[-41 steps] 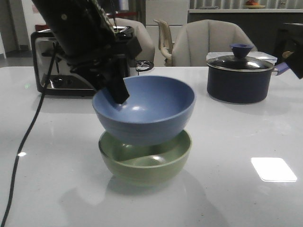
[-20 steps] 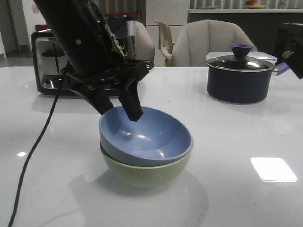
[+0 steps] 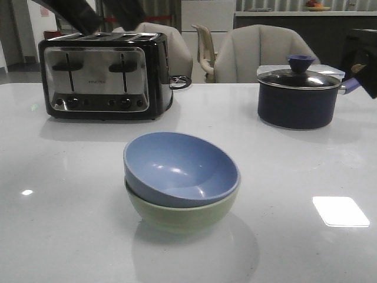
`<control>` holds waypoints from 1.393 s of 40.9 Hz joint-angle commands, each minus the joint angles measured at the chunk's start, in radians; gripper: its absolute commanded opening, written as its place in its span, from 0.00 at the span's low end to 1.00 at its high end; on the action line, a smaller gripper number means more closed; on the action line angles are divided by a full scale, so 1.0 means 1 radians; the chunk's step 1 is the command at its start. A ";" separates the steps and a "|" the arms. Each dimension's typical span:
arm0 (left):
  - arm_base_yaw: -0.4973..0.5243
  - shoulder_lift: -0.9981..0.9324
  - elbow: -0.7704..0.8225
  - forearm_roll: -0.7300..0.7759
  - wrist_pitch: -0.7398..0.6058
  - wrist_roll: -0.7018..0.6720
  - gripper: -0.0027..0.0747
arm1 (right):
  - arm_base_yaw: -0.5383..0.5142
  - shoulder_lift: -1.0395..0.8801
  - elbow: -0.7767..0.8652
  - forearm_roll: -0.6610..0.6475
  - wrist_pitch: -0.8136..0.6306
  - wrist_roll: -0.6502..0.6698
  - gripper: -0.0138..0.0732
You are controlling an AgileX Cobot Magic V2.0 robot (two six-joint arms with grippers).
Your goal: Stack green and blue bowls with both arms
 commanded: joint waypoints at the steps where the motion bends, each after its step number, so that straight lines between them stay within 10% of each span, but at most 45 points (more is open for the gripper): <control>1: -0.003 -0.162 0.066 0.019 -0.064 0.005 0.70 | 0.001 -0.013 -0.026 -0.004 -0.051 -0.008 0.66; 28: -0.003 -0.848 0.590 0.096 -0.157 0.005 0.68 | 0.001 -0.013 -0.026 -0.004 -0.046 -0.008 0.65; 44: -0.003 -0.857 0.618 0.096 -0.188 0.005 0.26 | 0.001 -0.013 -0.026 -0.004 -0.027 -0.008 0.23; 57: -0.003 -0.857 0.618 0.096 -0.181 0.005 0.17 | 0.001 -0.013 -0.026 -0.004 -0.033 -0.008 0.20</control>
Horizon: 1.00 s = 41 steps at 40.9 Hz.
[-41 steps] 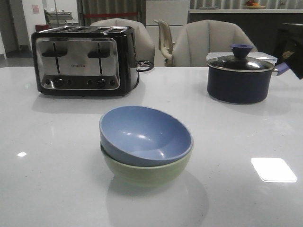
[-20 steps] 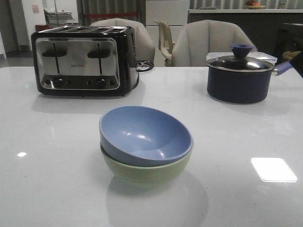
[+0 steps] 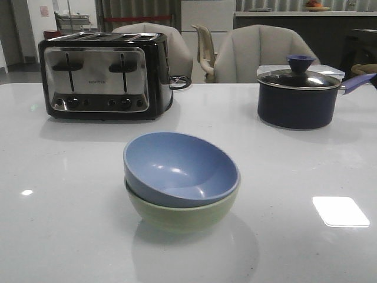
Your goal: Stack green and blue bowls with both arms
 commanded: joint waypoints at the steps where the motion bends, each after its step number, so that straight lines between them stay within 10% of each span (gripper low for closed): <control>1: -0.003 0.004 -0.027 -0.012 -0.075 0.003 0.17 | 0.001 -0.013 -0.026 -0.004 -0.056 -0.008 0.20; 21: 0.065 -0.080 0.007 -0.004 -0.090 0.007 0.17 | 0.001 -0.013 -0.026 -0.004 -0.055 -0.008 0.20; 36: 0.394 -0.388 0.341 -0.033 -0.546 -0.006 0.17 | 0.001 -0.013 -0.026 -0.004 -0.055 -0.008 0.20; 41: 0.396 -0.454 0.443 0.131 -0.616 -0.232 0.17 | 0.001 -0.013 -0.026 -0.004 -0.055 -0.008 0.20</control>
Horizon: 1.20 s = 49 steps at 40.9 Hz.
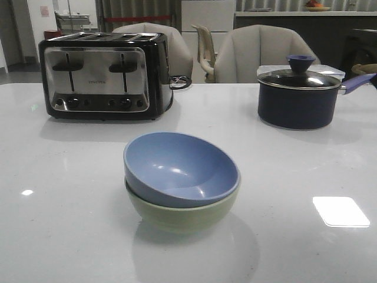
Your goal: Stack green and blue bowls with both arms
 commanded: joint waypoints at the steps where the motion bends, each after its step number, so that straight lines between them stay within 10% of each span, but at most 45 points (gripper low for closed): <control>1: 0.002 -0.027 0.033 0.142 -0.147 -0.199 0.17 | 0.001 -0.013 -0.026 -0.004 -0.055 -0.008 0.20; 16: 0.106 -0.096 0.209 0.199 -0.364 -0.284 0.17 | 0.001 -0.013 -0.026 -0.004 -0.055 -0.008 0.20; 49: 0.110 -0.094 0.207 0.199 -0.360 -0.281 0.17 | 0.001 -0.013 -0.026 -0.004 -0.050 -0.008 0.20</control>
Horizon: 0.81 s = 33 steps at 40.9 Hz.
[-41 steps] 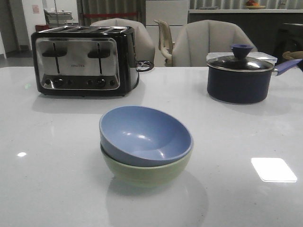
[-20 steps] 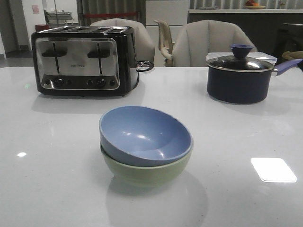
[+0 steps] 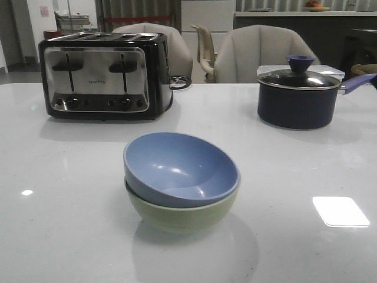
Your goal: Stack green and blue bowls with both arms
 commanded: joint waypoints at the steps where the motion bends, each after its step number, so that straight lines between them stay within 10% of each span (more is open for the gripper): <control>1: 0.002 -0.023 0.019 -0.001 -0.085 -0.009 0.17 | 0.001 -0.013 -0.026 -0.004 -0.052 -0.008 0.20; 16: 0.003 -0.023 0.019 -0.001 -0.085 -0.009 0.17 | -0.017 -0.103 0.032 -0.055 -0.110 -0.013 0.20; 33: 0.003 -0.023 0.019 -0.001 -0.085 -0.009 0.17 | -0.416 -0.727 0.548 -0.067 -0.567 -0.013 0.20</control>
